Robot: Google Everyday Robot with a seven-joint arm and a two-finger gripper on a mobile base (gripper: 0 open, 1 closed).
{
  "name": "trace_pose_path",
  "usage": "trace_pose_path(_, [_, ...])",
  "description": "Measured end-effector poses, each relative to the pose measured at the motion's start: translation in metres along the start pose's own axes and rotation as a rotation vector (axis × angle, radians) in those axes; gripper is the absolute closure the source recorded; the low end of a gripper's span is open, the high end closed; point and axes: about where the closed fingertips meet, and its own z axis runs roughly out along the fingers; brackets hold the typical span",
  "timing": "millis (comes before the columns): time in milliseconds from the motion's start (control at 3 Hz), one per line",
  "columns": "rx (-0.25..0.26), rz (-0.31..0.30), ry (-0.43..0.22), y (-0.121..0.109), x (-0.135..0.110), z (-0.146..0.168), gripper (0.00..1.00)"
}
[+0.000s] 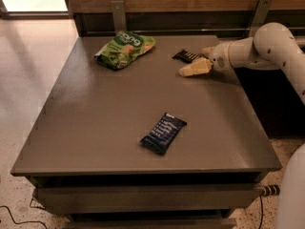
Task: Move rxbar chocolate near rxbar blueberry
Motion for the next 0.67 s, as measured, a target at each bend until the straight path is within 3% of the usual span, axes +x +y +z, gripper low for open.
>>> trace_pose_path(667, [-0.001, 0.0, 0.0, 0.0003, -0.0067, -0.0036, 0.73])
